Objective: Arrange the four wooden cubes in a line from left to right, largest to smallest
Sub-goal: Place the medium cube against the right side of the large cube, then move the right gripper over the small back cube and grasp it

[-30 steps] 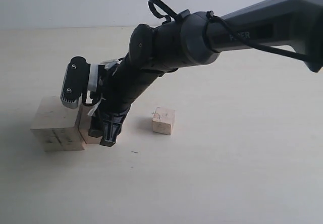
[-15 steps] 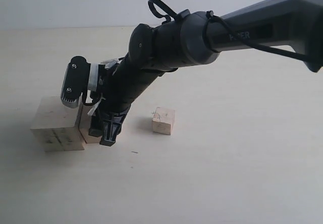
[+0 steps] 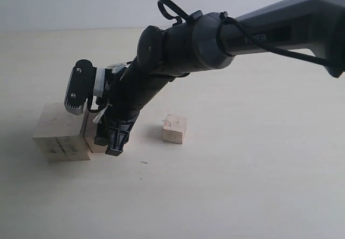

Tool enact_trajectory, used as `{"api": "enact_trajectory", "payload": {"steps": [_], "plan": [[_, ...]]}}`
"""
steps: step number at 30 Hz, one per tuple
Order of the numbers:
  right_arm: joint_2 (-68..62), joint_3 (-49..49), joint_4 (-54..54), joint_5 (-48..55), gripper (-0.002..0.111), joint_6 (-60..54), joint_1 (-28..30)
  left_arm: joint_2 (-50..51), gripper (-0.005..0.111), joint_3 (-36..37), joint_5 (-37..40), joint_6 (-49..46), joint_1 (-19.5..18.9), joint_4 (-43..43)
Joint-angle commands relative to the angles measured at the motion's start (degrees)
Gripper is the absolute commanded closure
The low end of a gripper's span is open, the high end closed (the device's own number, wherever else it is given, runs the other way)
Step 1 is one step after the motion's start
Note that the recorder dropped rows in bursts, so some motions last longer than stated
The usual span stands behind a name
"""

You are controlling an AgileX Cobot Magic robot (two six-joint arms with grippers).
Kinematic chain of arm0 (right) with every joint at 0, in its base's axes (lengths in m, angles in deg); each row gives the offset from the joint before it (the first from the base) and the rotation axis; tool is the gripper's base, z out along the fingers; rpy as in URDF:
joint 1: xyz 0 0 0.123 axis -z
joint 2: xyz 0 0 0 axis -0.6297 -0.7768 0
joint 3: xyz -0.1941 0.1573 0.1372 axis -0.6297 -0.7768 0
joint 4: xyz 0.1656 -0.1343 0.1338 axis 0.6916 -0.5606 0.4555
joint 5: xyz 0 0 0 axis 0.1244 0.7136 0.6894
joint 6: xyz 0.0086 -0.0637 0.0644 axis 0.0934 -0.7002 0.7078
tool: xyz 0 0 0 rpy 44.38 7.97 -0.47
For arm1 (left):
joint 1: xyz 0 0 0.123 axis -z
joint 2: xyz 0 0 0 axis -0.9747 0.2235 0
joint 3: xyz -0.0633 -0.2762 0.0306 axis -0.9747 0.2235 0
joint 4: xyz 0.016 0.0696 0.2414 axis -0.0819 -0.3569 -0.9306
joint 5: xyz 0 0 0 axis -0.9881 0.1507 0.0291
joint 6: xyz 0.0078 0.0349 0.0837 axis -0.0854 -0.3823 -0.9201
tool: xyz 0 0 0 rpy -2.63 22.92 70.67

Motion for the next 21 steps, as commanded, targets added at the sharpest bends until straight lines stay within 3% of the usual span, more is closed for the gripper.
{"api": "enact_trajectory", "payload": {"steps": [1, 4, 7, 15, 21], "plan": [[-1.62, -0.47, -1.31, -0.05, 0.050, -0.61, -0.41, -0.33, 0.107, 0.05, -0.41, -0.09, 0.48, 0.23], [-1.62, -0.47, -0.39, -0.46, 0.035, -0.61, -0.41, -0.33, 0.107, 0.05, -0.41, -0.09, 0.48, 0.23], [-0.54, -0.47, -0.30, -0.70, 0.028, -0.61, -0.41, -0.33, 0.107, 0.05, -0.41, -0.09, 0.48, 0.23], [13.68, -0.47, -3.20, -1.55, 0.027, 10.48, -0.15, -0.33, 0.107, 0.05, -0.41, -0.09, 0.48, 0.23], [23.04, -0.47, -5.12, -13.07, 0.027, 23.66, 5.50, -0.33, 0.107, 0.05, -0.41, -0.09, 0.48, 0.23]]}}
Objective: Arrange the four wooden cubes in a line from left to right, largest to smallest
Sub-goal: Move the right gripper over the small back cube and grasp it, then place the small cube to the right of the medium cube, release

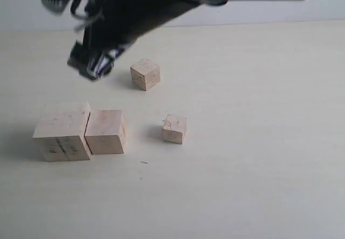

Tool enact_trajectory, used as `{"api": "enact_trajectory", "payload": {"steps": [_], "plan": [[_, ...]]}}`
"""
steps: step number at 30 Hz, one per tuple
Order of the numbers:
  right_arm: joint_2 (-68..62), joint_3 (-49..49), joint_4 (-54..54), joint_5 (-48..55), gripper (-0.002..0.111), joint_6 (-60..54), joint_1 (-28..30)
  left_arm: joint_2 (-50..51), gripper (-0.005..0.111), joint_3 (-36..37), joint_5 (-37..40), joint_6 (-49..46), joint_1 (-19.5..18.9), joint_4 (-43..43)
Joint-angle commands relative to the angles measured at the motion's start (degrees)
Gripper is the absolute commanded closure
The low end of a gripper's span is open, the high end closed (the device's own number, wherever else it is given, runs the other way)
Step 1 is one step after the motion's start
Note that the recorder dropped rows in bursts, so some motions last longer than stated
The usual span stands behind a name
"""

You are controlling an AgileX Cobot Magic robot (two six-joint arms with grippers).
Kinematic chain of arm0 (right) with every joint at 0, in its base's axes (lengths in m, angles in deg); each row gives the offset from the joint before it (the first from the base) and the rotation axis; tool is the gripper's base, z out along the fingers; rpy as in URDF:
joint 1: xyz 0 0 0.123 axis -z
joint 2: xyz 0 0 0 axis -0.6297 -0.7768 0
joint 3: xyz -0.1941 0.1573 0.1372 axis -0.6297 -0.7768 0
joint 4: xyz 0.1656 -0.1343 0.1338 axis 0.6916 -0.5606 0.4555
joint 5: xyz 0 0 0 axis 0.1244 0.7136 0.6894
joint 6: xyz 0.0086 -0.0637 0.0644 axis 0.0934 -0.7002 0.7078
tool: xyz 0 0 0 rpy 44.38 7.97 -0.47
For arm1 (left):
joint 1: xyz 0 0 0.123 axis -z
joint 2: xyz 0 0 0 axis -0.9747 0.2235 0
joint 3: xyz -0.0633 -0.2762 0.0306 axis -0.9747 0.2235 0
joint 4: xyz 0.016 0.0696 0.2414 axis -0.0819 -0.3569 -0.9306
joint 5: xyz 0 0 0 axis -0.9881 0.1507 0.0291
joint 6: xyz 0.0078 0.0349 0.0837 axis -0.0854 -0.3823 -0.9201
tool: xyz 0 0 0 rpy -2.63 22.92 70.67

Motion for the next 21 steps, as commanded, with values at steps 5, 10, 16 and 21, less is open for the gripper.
{"api": "enact_trajectory", "payload": {"steps": [5, 10, 16, 21], "plan": [[1.12, 0.10, -1.16, -6.71, 0.027, 23.69, 11.75, -0.33, 0.107, 0.05, -0.41, -0.09, 0.48, 0.23], [-6.93, 0.14, -1.16, -5.31, 0.027, 25.66, 12.85, -0.33, 0.107, 0.05, -0.41, -0.09, 0.48, 0.23], [-16.08, 5.93, -1.16, -3.33, 0.027, 25.26, 12.85, -0.33, 0.107, 0.05, -0.41, -0.09, 0.48, 0.23], [-23.04, 13.12, -1.57, -0.30, 0.027, 25.38, 12.85, -0.33, 0.107, 0.05, -0.41, -0.09, 0.48, 0.23]]}}
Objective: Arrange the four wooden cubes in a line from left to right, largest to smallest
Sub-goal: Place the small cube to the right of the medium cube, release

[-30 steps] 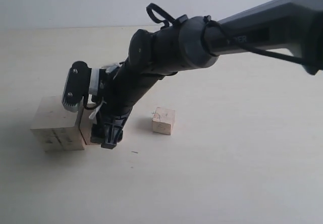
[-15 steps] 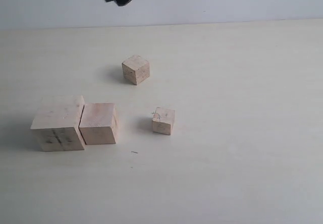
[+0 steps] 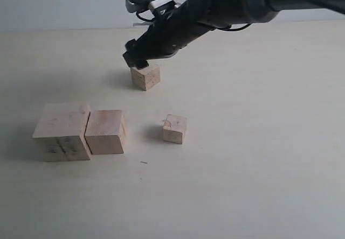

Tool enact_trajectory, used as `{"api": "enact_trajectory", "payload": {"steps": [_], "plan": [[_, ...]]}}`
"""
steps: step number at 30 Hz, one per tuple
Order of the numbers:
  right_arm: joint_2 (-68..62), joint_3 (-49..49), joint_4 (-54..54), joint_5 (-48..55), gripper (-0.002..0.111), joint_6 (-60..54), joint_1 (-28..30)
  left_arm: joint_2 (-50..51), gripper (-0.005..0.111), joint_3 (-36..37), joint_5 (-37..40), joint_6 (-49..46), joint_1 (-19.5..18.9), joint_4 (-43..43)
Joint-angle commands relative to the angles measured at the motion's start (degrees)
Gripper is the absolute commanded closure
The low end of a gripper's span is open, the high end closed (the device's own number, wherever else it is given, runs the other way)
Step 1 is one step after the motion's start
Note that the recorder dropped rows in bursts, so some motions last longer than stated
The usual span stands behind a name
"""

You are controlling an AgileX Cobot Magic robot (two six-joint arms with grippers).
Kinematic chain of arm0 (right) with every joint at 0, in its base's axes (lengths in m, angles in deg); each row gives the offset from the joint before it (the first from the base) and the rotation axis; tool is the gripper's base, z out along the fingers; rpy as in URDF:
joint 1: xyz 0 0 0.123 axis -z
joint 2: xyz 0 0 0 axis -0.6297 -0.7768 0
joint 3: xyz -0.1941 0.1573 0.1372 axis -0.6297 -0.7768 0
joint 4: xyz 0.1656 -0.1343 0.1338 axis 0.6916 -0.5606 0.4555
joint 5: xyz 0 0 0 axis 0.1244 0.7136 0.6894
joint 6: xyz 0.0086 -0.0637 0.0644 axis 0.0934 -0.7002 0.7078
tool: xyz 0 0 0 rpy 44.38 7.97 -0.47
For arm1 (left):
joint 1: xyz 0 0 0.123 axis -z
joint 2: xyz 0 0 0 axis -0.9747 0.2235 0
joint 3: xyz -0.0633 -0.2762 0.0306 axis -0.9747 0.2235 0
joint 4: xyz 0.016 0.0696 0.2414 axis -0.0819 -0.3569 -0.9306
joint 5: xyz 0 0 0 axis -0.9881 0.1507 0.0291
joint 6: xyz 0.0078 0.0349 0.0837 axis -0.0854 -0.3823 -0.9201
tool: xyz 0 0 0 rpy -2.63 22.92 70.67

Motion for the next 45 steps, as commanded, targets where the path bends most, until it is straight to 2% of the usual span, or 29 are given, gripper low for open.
{"api": "enact_trajectory", "payload": {"steps": [1, 8, 11, 12, 14, 15, 16, 23, 29, 30, 32, 34, 39, 45], "plan": [[-5.72, 6.39, -1.67, 2.90, 0.027, 0.77, 0.11, -0.33, 0.107, 0.05, -0.41, -0.09, 0.48, 0.23], [-11.87, 10.99, -13.37, 4.28, 0.029, 10.64, 0.11, -0.33, 0.107, 0.05, -0.41, -0.09, 0.48, 0.23], [-12.27, 11.04, -13.81, 4.28, 0.051, 10.64, 0.11, -0.33, 0.107, 0.05, -0.41, -0.09, 0.48, 0.23], [-12.10, 11.04, -13.81, 3.95, 0.066, 10.50, 0.11, -0.33, 0.107, 0.05, -0.41, -0.09, 0.48, 0.23], [-11.25, 11.04, -13.81, 4.35, 0.086, 10.50, 0.11, -0.33, 0.107, 0.05, -0.41, -0.09, 0.48, 0.23], [-9.98, 11.04, -13.81, 5.23, 0.100, 10.50, 0.11, -0.33, 0.107, 0.05, -0.41, -0.09, 0.48, 0.23], [-8.82, 11.04, -13.81, 6.69, 0.108, 10.50, 0.11, -0.33, 0.107, 0.05, -0.41, -0.09, 0.48, 0.23], [5.87, 10.71, -18.52, 20.93, 0.108, 7.33, 0.11, -0.33, 0.107, 0.05, -0.41, -0.09, 0.48, 0.23], [15.65, 0.80, -12.17, 25.12, 0.108, -9.59, 0.11, -0.33, 0.107, 0.05, -0.41, -0.09, 0.48, 0.23], [16.92, -3.95, -8.01, 24.99, 0.108, -17.67, 0.11, -0.33, 0.107, 0.05, -0.41, -0.09, 0.48, 0.23], [16.39, -10.51, 0.29, 25.10, 0.108, -30.07, -0.17, -0.33, 0.107, 0.05, -0.41, -0.09, 0.48, 0.23], [14.03, -14.12, 5.38, 24.68, 0.108, -37.30, -0.55, -0.33, 0.107, 0.05, -0.41, -0.09, 0.48, 0.33], [7.01, -14.08, 9.33, 22.64, 0.108, -41.75, -1.94, -0.33, 0.107, 0.05, -0.41, -0.09, 0.48, 0.33], [1.61, -14.08, 9.56, 14.94, 0.108, -44.99, -4.22, -0.33, 0.107, 0.05, -0.41, -0.09, 0.48, 0.33]]}}
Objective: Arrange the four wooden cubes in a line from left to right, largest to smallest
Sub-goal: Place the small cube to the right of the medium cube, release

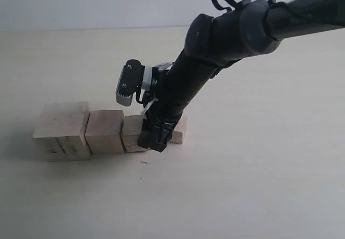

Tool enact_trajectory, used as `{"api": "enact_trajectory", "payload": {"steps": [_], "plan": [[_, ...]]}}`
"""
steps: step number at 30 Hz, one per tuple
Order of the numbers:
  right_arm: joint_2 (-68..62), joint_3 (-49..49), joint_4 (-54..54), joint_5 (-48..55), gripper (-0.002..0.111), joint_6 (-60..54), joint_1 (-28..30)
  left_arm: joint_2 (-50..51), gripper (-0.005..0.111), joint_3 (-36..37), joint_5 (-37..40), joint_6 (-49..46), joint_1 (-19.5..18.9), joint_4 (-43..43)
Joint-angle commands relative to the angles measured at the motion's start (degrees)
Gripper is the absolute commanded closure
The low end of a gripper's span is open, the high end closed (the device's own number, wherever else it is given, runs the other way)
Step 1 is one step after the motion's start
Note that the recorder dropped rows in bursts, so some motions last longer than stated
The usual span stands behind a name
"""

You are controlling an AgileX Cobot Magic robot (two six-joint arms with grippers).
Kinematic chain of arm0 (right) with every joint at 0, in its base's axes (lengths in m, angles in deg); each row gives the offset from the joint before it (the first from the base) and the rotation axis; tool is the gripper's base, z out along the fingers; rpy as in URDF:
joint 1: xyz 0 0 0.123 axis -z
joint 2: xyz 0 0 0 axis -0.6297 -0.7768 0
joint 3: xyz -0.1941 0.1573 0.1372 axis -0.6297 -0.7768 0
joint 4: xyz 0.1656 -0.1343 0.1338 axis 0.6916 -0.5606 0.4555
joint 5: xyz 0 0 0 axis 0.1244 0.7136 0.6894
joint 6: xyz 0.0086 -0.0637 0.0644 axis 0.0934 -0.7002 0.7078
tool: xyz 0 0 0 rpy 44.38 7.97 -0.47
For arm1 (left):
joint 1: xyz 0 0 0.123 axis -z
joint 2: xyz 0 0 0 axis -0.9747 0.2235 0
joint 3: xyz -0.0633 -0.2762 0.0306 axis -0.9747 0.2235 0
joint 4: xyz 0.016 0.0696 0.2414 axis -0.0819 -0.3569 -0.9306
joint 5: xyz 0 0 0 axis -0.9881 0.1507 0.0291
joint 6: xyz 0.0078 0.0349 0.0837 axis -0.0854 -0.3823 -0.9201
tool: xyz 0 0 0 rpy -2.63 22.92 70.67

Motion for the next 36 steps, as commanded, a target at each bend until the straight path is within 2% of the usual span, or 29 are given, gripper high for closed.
{"api": "enact_trajectory", "payload": {"steps": [1, 7, 36], "plan": [[-1.66, 0.12, 1.25, -3.00, 0.108, -2.45, -0.24, -0.33, 0.107, 0.05, -0.41, -0.09, 0.48, 0.33], [-2.55, 0.12, 5.43, -3.52, 0.108, -11.40, -0.24, -0.33, 0.107, 0.05, -0.41, -0.09, 0.48, 0.33], [-2.55, 0.12, 7.32, -5.62, 0.108, -10.95, -0.24, -0.33, 0.107, 0.05, -0.41, -0.09, 0.48, 0.33]]}}
